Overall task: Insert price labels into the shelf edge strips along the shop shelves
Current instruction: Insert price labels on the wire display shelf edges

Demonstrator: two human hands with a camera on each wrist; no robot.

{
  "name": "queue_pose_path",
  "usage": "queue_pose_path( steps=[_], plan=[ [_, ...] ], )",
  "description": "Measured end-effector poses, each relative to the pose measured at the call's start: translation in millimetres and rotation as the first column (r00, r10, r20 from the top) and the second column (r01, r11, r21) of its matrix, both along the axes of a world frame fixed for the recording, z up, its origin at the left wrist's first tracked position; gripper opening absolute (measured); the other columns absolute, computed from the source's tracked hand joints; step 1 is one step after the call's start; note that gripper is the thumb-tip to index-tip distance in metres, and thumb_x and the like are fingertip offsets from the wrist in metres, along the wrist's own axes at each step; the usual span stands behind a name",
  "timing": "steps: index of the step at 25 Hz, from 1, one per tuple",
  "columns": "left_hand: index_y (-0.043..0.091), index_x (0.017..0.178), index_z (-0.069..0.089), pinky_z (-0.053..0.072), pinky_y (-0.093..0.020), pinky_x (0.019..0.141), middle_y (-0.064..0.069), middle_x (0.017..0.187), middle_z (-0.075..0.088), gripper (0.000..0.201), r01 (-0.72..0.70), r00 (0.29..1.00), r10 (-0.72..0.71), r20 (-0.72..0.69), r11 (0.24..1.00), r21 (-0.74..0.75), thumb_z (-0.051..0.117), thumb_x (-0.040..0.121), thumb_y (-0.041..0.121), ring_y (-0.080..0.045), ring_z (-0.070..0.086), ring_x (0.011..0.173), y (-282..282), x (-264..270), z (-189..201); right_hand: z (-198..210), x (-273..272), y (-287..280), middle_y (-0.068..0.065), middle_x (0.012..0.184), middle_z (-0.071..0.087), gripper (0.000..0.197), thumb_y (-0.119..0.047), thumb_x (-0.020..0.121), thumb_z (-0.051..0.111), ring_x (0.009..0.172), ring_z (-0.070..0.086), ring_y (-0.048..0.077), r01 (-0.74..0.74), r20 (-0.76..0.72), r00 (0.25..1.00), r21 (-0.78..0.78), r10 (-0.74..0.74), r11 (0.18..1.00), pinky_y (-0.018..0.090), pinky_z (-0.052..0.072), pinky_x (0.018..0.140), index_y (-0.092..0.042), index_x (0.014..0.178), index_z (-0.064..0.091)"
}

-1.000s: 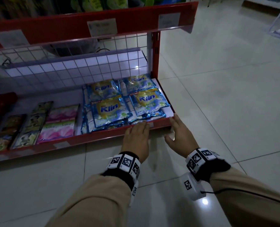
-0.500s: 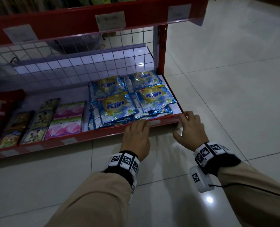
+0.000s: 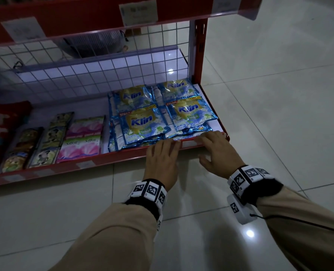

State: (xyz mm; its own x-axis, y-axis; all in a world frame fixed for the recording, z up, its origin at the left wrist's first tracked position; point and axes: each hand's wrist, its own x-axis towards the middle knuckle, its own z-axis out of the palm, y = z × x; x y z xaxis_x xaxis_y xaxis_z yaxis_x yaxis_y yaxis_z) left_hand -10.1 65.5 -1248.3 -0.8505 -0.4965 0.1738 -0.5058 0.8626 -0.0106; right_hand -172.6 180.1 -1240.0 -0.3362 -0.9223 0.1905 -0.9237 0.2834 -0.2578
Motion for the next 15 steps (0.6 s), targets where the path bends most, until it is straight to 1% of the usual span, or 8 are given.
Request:
queue_pose_path(
  steps=[2,4,6,8,11,15],
  plan=[
    [0.018,0.134,0.047,0.025,-0.044,0.101,-0.005,0.133,0.047,0.056,0.041,0.999,-0.041,-0.025,0.999,-0.032,0.055,0.080,0.023,-0.029,0.042,0.121,-0.4,-0.2,-2.4,-0.3,-0.2,0.6,0.008,0.121,0.057,0.049,-0.021,0.076,0.069,0.110,0.047,0.028,-0.014,0.007,1.000,-0.012,0.014,1.000,0.038,0.043,0.090,-0.013,0.122,0.056],
    [0.019,0.127,0.052,0.031,-0.040,0.096,-0.004,0.125,0.051,0.049,0.052,0.997,-0.052,-0.054,0.999,-0.009,0.057,0.079,0.022,-0.028,0.047,0.114,-3.5,-3.1,-1.1,-1.0,1.8,-1.1,0.009,0.119,0.059,0.048,-0.015,0.072,0.068,0.108,0.047,0.029,-0.009,-0.004,1.000,-0.029,0.009,1.000,0.039,0.045,0.088,-0.010,0.119,0.058],
    [0.020,0.123,0.052,0.034,-0.037,0.090,-0.002,0.119,0.052,0.046,0.042,0.997,-0.040,-0.060,0.999,0.032,0.059,0.078,0.020,-0.026,0.048,0.108,-5.9,-6.8,2.0,-1.9,5.0,-4.2,0.010,0.116,0.060,0.049,-0.008,0.068,0.065,0.106,0.047,0.031,0.013,-0.004,1.000,-0.047,-0.013,0.999,0.040,0.046,0.088,-0.008,0.117,0.058],
    [0.020,0.129,0.048,0.033,-0.037,0.088,-0.002,0.121,0.050,0.051,0.023,0.999,-0.021,-0.038,0.998,0.061,0.057,0.079,0.023,-0.026,0.044,0.108,-5.0,-8.4,3.3,-2.9,8.0,-5.6,0.010,0.115,0.060,0.053,-0.004,0.065,0.062,0.103,0.047,0.032,0.018,-0.013,1.000,-0.058,-0.019,0.998,0.043,0.046,0.085,-0.008,0.117,0.058],
    [0.024,0.140,0.038,0.032,-0.037,0.088,-0.002,0.127,0.044,0.058,0.011,1.000,-0.011,0.003,0.997,0.077,0.052,0.084,0.029,-0.026,0.039,0.111,-1.6,-7.9,2.4,-5.1,11.0,-4.5,0.012,0.111,0.061,0.058,0.001,0.059,0.059,0.095,0.048,0.036,-0.013,-0.057,0.998,-0.099,0.008,0.995,0.046,0.048,0.076,-0.008,0.116,0.060],
    [0.029,0.136,0.040,0.032,-0.036,0.087,-0.001,0.123,0.043,0.055,0.019,1.000,-0.018,-0.007,0.995,0.097,0.054,0.083,0.028,-0.025,0.038,0.109,-0.8,-7.1,4.4,-8.0,11.7,-4.1,0.011,0.112,0.062,0.054,0.000,0.061,0.059,0.095,0.050,0.035,-0.009,-0.075,0.997,-0.131,-0.001,0.991,0.045,0.049,0.074,-0.009,0.114,0.062]
  ],
)
